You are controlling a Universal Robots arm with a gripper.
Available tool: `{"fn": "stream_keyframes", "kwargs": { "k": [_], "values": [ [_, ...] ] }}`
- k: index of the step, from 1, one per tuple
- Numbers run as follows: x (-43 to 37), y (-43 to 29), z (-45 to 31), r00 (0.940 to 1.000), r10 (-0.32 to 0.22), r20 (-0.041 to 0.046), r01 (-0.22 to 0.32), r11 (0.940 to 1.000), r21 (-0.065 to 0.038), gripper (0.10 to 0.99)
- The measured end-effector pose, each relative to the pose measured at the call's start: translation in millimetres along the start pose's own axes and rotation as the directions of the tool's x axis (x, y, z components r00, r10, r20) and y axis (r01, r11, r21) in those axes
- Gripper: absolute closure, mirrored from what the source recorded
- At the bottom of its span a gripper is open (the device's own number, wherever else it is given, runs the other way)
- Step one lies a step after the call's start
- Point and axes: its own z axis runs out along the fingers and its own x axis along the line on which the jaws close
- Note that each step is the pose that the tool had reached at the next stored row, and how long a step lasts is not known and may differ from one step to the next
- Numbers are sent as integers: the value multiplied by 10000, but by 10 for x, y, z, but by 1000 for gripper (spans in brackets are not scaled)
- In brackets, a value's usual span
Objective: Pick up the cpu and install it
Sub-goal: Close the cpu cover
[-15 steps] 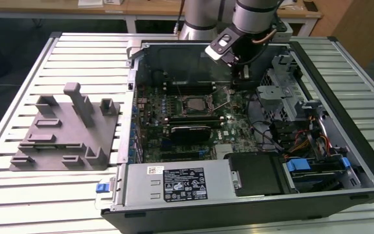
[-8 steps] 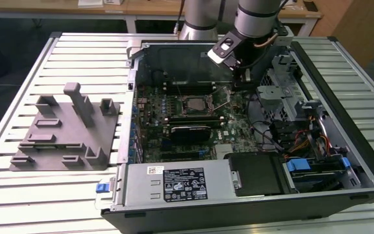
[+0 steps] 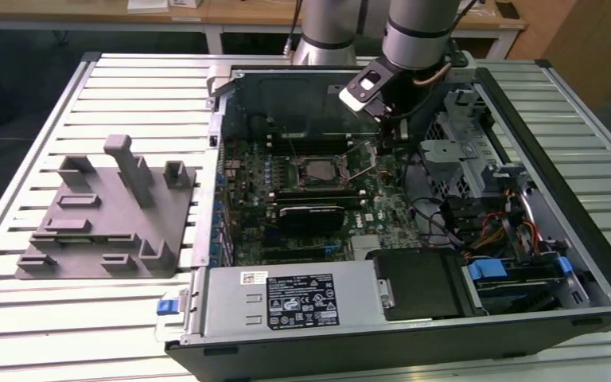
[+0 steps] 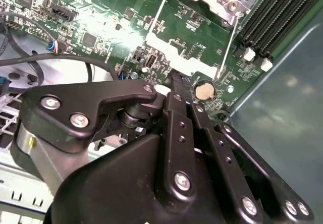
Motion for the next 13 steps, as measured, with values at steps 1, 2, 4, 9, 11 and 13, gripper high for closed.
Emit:
{"fn": "stream_keyframes", "kwargs": {
  "k": [1, 2, 4, 9, 11, 13],
  "values": [
    [0, 0, 13, 10000, 2, 12, -2, 10000, 0, 980],
    [0, 0, 19, 10000, 3, 14, -3, 10000, 0, 980],
    [0, 0, 19, 10000, 3, 16, -3, 10000, 0, 980],
    [-1, -47, 19, 10000, 3, 14, -3, 10000, -2, 980],
    [-2, -93, 17, 10000, 7, 14, -7, 10000, -1, 980],
    [-4, -139, 15, 10000, 8, 15, -8, 10000, 0, 980]
  ]
}}
